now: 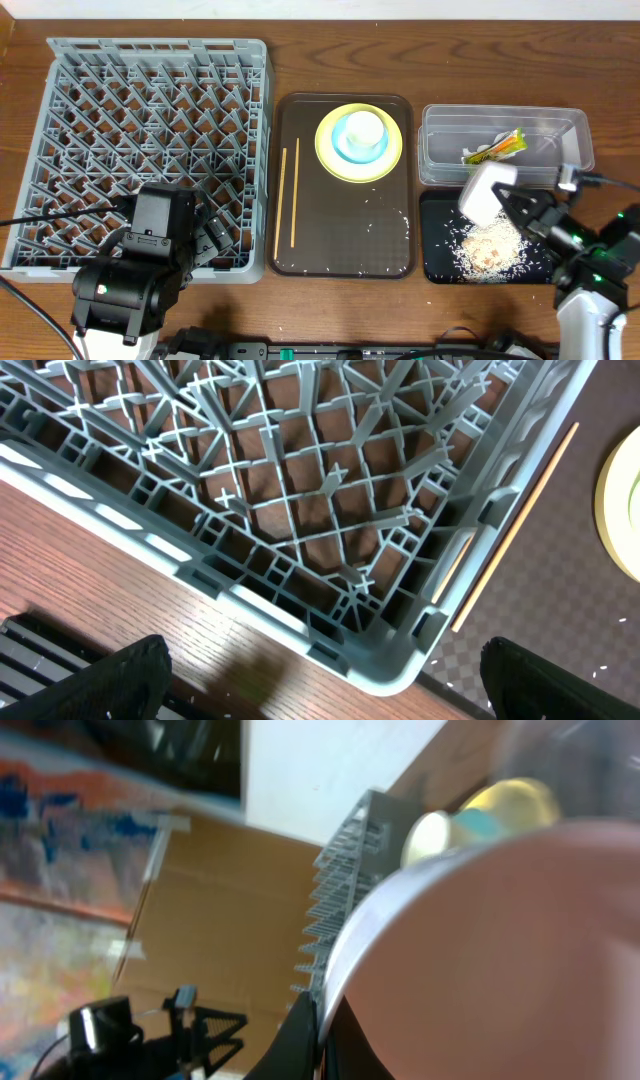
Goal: Sort waste into correct bins and load items into the dishwasher
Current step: 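Tilt the bowl to pour the rice onto the black tray, then place the empty white bowl back on the brown tray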
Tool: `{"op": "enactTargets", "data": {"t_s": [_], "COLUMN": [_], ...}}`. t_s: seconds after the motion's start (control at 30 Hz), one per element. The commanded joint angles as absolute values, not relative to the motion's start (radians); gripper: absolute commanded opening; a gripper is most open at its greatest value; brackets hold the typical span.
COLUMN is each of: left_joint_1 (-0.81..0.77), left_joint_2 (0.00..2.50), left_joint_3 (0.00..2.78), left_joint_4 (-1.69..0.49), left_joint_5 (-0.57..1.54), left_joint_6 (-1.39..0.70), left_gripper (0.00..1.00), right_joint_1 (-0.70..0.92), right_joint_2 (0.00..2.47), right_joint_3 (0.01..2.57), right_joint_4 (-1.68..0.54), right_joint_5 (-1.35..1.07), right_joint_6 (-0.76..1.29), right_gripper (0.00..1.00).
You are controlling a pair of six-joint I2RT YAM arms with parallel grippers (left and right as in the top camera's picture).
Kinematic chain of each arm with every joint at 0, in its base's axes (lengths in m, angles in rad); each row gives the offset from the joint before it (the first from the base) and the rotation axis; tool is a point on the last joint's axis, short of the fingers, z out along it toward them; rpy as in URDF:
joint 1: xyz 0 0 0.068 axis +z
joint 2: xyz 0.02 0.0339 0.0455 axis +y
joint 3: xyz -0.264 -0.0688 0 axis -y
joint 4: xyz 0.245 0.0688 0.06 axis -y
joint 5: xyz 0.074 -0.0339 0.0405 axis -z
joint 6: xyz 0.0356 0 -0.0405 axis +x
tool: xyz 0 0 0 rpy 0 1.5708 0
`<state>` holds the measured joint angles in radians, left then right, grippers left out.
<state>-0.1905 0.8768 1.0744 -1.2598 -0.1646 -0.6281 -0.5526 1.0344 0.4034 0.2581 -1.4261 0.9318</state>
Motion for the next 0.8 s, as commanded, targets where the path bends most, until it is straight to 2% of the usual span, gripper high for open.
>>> {"op": "enactTargets", "data": {"t_s": [0.0,0.2,0.33,0.5,0.63,0.77], "left_joint_1": [-0.186,-0.186,-0.186,-0.186,-0.186,-0.186], "left_joint_2": [0.875,0.875,0.875,0.875,0.875,0.875], "left_joint_3": [1.081,1.081,1.081,1.081,1.081,1.081], "left_joint_4": [-1.265,-1.265,-1.265,-1.265,-1.265,-1.265], "left_joint_5": [-0.181,-0.181,-0.181,-0.181,-0.181,-0.181], "left_joint_6": [-0.622,-0.622,-0.622,-0.622,-0.622,-0.622], "left_gripper": [1.00,1.00,1.00,1.00,1.00,1.00], "right_joint_1": [-0.381,0.073,0.376,0.695,0.863,0.889], "right_joint_2": [0.979,0.935,0.939,0.984,1.086,1.190], "right_joint_3": [0.413,0.413,0.413,0.413,0.413,0.415], "right_joint_4": [0.368,0.247,0.056,0.004,0.004,0.027], "right_joint_5": [-1.293,-0.915,-0.517,-0.114,0.139,0.191], "right_joint_6": [1.160,1.081,0.959,0.799,0.760,0.750], "right_gripper": [0.02,0.02,0.02,0.01,0.01,0.01]}}
